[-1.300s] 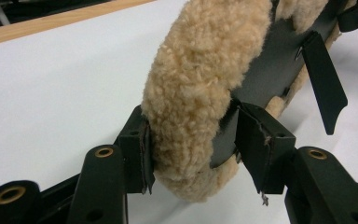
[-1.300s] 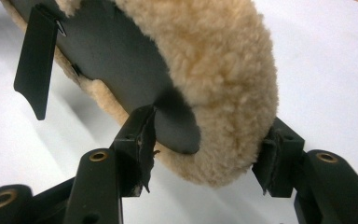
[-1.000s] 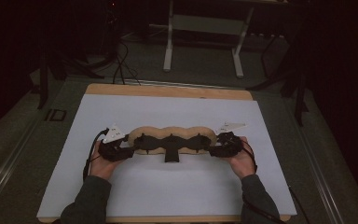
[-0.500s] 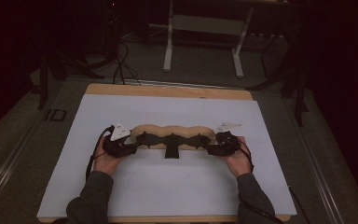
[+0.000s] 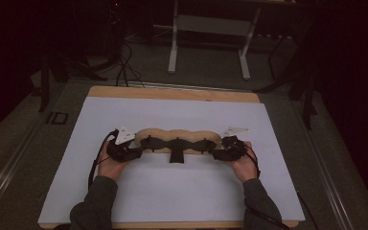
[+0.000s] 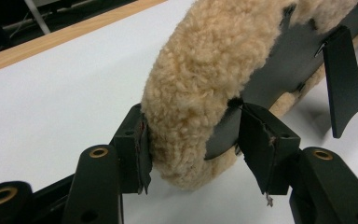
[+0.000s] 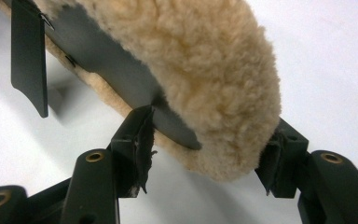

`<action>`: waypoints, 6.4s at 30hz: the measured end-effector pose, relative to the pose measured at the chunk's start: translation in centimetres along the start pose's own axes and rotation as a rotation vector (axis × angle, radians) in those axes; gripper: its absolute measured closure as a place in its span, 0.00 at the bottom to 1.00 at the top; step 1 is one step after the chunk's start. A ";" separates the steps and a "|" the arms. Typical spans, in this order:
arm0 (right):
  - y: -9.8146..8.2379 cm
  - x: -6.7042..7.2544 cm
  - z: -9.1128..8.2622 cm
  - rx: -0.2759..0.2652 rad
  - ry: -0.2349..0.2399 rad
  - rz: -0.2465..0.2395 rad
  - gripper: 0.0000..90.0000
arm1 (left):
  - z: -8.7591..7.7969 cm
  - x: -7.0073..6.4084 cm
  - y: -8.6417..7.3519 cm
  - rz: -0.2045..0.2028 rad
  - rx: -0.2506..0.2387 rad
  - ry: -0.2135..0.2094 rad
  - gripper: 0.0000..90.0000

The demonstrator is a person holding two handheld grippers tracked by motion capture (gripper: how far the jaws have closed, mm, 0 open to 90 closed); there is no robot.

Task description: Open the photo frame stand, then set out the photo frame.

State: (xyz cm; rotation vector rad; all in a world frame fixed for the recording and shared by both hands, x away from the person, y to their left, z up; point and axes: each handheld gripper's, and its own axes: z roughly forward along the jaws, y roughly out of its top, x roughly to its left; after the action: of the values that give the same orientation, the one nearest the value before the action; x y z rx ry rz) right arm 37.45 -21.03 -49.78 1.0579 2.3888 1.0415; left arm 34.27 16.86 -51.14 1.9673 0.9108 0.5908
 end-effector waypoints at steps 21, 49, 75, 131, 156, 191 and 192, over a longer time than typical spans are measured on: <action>-0.7 -1.2 -0.7 -0.036 0.153 0.146 0.39 | -0.8 0.5 -0.2 -0.114 -0.005 -0.104 0.45; -2.7 -0.7 -2.5 -0.062 0.140 0.180 0.48 | -2.2 0.1 -1.2 -0.165 -0.016 -0.115 0.49; -3.4 1.4 -3.9 -0.098 0.126 0.190 0.52 | -6.6 0.5 -0.3 -0.161 -0.127 -0.085 0.57; -2.4 4.1 -2.6 -0.101 0.056 0.168 0.64 | -2.2 1.3 -0.7 -0.146 -0.040 0.045 1.00; -0.7 4.2 -1.6 -0.082 -0.027 0.158 1.00 | -2.4 0.9 -1.1 -0.134 -0.033 0.034 1.00; 0.7 3.8 -1.6 -0.079 -0.033 0.164 1.00 | -4.4 -1.4 -1.8 -0.072 -0.014 0.004 1.00; 0.7 3.7 -1.5 -0.077 -0.032 0.166 1.00 | -4.5 -1.4 -1.8 -0.070 -0.013 0.003 1.00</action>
State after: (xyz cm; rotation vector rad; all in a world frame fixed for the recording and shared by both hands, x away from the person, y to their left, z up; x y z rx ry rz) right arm 34.49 -18.65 -48.25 1.2520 2.2477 1.1518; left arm 29.62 18.67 -50.51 1.9152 0.9706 0.5584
